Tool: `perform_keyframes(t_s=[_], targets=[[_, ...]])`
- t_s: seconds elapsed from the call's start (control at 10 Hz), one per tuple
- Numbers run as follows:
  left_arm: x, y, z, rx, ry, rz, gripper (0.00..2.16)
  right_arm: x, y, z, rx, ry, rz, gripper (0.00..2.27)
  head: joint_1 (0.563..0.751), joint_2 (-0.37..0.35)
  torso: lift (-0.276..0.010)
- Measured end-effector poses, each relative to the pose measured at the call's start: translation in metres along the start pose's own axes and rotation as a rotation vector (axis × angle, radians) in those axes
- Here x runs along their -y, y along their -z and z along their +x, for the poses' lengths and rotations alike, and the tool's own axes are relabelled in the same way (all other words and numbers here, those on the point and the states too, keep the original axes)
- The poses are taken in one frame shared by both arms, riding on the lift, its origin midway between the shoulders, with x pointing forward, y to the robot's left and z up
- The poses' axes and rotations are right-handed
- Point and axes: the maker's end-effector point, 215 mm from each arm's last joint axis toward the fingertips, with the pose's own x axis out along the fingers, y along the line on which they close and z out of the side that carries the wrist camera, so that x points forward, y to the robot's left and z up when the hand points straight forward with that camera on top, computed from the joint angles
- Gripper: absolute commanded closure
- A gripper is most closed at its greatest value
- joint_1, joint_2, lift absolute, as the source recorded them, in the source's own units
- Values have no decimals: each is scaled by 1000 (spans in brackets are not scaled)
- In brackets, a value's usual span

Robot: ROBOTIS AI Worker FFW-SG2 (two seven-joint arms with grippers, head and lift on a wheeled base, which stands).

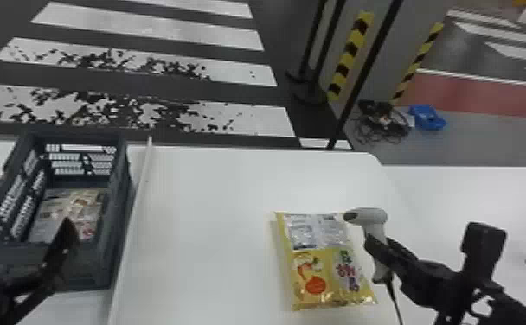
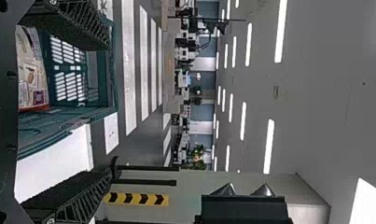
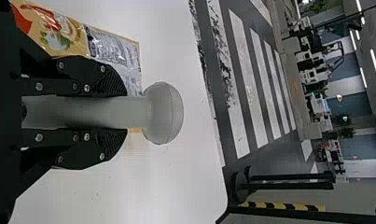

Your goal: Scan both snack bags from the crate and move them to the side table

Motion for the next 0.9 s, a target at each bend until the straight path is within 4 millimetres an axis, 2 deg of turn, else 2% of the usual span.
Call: perform_keyframes(t_s=[0.3, 0.5, 0.7, 0.9], targets=[[0, 3, 0, 2, 1, -1, 33, -34, 15, 9, -15, -44, -12, 2240, 695, -190, -95], [0, 4, 0, 2, 0, -3, 33, -47, 20, 20, -21, -61, -22, 2240, 695, -164, -95], [0, 4, 0, 2, -2, -3, 33, -36, 16, 27, -16, -47, -27, 2240, 695, -172, -95], [0, 4, 0, 3, -4, -3, 33, -21, 9, 25, -8, -27, -31, 2240, 695, -196, -95]])
